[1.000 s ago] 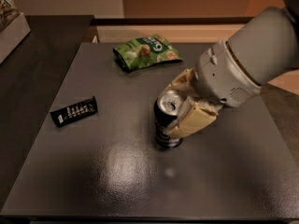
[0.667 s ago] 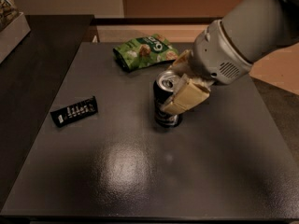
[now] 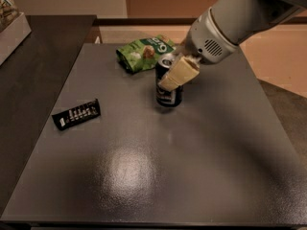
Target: Move pepsi can near green rice chip bag
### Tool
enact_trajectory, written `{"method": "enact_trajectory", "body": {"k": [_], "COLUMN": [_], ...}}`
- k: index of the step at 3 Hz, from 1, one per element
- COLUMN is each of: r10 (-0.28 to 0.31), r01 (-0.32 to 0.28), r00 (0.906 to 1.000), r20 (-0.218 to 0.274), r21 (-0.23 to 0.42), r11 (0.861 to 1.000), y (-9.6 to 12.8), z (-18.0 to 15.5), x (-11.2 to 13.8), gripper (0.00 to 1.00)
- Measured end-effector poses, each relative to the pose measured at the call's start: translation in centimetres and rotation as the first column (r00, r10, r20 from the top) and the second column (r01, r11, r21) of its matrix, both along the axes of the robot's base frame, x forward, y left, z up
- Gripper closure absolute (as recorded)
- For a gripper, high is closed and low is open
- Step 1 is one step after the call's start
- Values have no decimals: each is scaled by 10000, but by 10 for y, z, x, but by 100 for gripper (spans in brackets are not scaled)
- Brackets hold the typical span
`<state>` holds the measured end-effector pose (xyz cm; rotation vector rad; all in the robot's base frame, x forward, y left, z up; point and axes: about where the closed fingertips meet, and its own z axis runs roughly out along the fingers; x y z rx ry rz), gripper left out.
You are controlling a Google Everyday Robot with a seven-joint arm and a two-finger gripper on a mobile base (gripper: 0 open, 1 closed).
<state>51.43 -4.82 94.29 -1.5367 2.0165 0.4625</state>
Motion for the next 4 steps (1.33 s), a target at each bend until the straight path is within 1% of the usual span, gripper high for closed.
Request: {"method": "enact_trajectory", "body": {"k": [1,2,3,4], "r10": [-871,-1579,-2027,-2405], "r01": [872,1580,2024,2395], "r00": [9962,9874,9792,9700], "r20": [-79,-50,73,349], "r21": [163,283,294,306], "r11": [9961,9870,9789,9704], "y": [-1,-4,-6,-10], "z": [-9,-18,-24,-27], "x": [36,68,91,106], "gripper": [100,100,100,84]}}
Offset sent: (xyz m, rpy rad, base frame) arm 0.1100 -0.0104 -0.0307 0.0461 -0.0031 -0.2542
